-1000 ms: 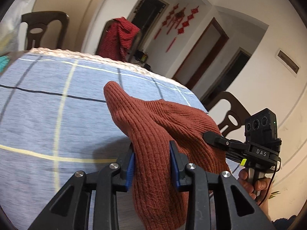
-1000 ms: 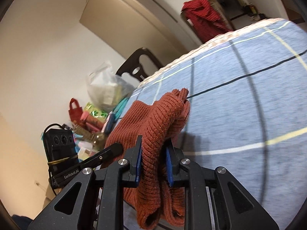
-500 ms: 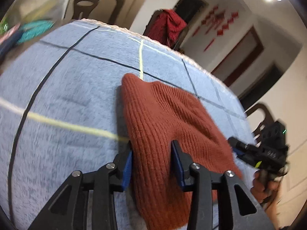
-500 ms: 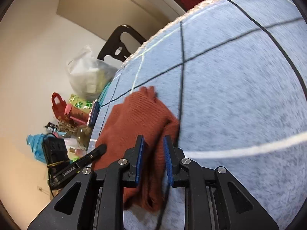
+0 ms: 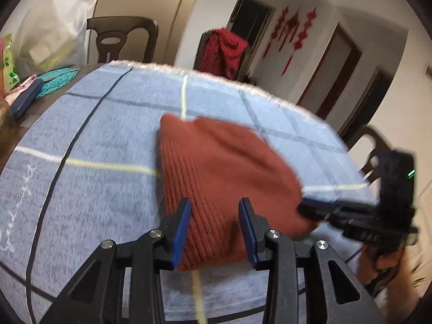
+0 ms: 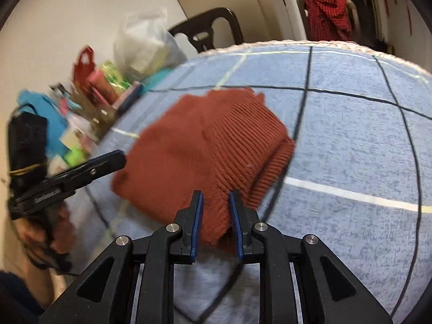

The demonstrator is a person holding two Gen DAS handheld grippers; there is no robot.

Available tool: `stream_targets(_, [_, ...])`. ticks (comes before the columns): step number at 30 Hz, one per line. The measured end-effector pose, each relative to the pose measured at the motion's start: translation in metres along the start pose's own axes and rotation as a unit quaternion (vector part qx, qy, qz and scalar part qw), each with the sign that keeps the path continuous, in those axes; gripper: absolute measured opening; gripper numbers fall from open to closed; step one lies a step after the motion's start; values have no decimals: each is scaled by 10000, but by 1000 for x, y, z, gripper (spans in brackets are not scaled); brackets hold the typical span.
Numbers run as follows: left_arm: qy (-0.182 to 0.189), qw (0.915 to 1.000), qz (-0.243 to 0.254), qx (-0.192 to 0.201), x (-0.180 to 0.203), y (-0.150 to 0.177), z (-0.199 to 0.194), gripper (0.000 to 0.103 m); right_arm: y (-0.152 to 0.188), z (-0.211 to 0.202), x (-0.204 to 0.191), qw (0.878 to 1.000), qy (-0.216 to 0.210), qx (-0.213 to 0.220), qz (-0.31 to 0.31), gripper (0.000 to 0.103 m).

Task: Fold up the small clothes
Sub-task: 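Release the bundle and pull both open tools back from it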

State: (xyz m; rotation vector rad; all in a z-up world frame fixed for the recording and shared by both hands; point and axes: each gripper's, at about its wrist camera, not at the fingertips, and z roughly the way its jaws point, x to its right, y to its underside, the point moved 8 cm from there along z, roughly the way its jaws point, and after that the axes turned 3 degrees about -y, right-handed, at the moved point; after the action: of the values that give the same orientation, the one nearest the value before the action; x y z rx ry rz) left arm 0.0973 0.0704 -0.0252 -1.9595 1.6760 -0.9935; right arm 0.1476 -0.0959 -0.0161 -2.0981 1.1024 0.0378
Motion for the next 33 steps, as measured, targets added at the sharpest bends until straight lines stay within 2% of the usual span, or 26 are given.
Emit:
stream_targets(2, [-278,9994,202,74,-2,4,0,40,0,1,0,10000,-10,23,-11,21])
stream_targets(10, [-531,9984,192,32,-2,3,-4,40,0,-16,-10,9994,224,119,-252,21])
stream_targets(12, [-554,9983,185,42,-1,7,-6,40,2,-18,-13,9989,258,144,-368,21])
stream_targets(15, [-585,9981,186,62,-2,8,-5,41,10,-8,-9,9983,392,-42,-431,21])
stream_targets(19, [-608,9980,179,47,-1,10,-6,42,14,-6,-4,9989,343,-47,-327,21])
stream_targets(23, [-641,9979,86,-55,-5,16,-5,49,15,-6,-4,9988,349,-44,-328,21])
stream_targets(33, [-638,9978,76,-170,-7,27,-10,50,21,-12,-7,9985,374,-102,-399,21])
